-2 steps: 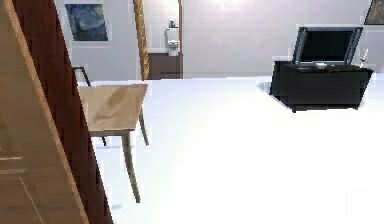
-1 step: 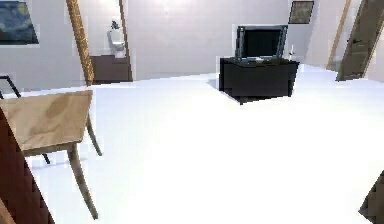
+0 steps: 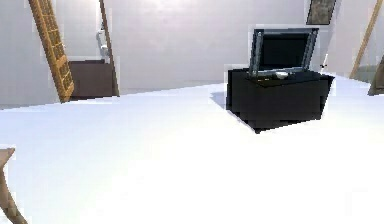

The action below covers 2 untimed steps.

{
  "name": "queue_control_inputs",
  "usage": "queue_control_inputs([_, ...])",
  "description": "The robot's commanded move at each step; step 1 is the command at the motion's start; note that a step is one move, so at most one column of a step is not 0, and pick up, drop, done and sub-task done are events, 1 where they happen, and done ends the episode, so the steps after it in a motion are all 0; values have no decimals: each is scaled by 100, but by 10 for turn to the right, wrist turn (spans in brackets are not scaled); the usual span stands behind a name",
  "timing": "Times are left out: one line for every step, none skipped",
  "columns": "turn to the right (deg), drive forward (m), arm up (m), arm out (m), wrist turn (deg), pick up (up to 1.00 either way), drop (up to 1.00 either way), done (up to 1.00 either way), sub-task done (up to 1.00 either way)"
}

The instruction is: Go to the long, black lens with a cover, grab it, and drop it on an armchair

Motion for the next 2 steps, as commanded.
queue_control_inputs([-60,0,0,0,0,0,0,0,0])
queue_control_inputs([0,20,0,0,0,0,0,0,0])
